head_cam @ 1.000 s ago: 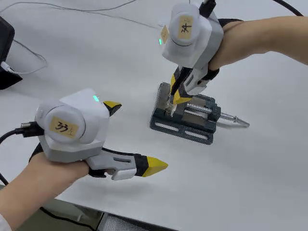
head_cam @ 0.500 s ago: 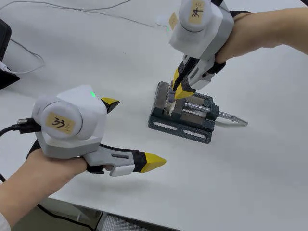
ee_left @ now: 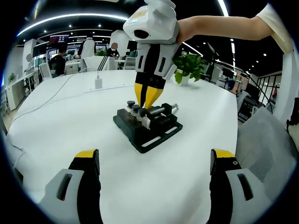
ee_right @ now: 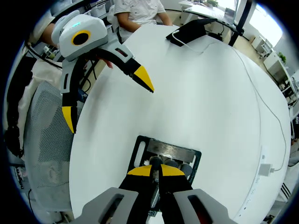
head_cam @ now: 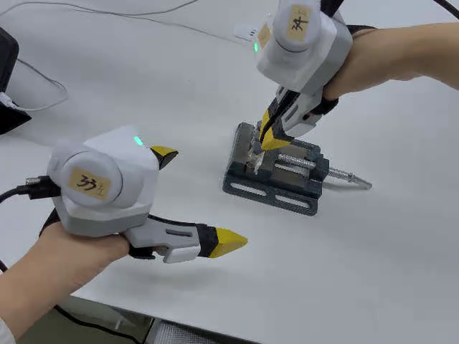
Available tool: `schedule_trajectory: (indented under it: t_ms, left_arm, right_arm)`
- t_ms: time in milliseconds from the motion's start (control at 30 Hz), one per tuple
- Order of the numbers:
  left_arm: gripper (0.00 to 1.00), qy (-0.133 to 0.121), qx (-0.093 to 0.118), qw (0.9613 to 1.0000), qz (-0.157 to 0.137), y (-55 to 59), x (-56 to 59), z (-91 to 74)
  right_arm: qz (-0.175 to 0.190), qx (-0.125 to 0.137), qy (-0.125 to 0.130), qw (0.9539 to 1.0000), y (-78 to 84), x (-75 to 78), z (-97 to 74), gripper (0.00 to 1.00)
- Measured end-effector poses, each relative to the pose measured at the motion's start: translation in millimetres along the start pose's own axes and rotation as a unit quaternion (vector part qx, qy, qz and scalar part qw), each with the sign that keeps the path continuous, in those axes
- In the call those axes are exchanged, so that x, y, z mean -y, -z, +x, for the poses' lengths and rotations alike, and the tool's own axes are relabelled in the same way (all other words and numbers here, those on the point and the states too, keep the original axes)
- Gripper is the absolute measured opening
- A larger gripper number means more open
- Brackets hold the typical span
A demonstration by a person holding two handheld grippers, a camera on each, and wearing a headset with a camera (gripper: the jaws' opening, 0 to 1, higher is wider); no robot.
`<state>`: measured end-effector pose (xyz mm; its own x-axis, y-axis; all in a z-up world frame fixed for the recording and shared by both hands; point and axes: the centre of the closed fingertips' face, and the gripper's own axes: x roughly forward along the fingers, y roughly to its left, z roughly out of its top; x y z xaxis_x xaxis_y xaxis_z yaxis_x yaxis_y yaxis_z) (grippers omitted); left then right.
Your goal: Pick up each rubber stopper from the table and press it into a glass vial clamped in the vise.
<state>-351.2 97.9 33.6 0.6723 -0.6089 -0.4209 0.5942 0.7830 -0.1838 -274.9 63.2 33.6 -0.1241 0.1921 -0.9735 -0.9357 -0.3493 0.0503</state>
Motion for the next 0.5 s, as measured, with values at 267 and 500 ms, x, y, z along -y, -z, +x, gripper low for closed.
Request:
schedule_trajectory:
  t_ms: [267,500]
  left_arm:
    - [0.98,0.002,-0.003,1.0000,-0.003,3.1,0.2,0.3]
    - [0.98,0.003,-0.004,1.0000,-0.005,4.2,1.0,0.8]
  right_arm:
    - [-0.002,0.002,-0.003,1.0000,-2.7,-0.8,1.4,0.00]
    - [0.000,0.004,-0.004,1.0000,-3.9,-2.1,0.5,0.00]
